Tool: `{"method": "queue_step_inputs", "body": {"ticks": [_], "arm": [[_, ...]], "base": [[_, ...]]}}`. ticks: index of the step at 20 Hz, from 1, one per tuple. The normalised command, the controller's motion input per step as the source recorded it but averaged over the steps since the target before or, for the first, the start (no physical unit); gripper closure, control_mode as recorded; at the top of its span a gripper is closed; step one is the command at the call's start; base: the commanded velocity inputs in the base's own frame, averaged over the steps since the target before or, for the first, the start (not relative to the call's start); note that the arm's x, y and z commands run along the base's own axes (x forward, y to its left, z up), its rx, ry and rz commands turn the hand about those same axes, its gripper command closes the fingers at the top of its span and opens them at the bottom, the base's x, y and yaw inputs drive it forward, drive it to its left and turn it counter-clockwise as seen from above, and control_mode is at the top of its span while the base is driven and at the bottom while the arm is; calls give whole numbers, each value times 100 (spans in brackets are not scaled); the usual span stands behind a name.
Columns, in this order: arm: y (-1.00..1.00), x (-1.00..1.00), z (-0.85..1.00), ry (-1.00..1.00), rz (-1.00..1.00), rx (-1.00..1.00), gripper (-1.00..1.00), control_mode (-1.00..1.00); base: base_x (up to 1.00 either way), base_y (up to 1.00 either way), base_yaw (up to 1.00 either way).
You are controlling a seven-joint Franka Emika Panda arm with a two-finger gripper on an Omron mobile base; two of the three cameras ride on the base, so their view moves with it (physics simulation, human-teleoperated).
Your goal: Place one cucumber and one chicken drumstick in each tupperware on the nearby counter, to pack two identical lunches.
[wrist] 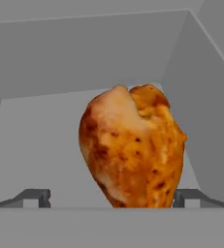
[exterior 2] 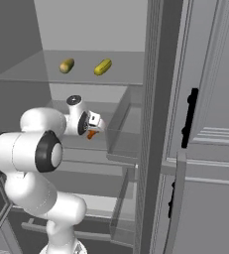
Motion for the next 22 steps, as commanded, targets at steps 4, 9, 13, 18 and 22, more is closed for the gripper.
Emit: {"method": "queue_step_inputs", "body": {"ticks": [4, 9, 13, 18, 22], "arm": [[-6, -1, -4, 0, -2, 1, -100, -100], [-23, -8, 4, -3, 0, 6, -100, -100], [-8, 9, 7, 0, 0, 4, -100, -100], [5, 26, -1, 0, 0, 0, -100, -100], [0, -2, -16, 0, 0, 0, -100, -100]], "base": [[0, 0, 0], [0, 0, 0], [0, 0, 0], [0, 0, 0], [0, 0, 0]]}}
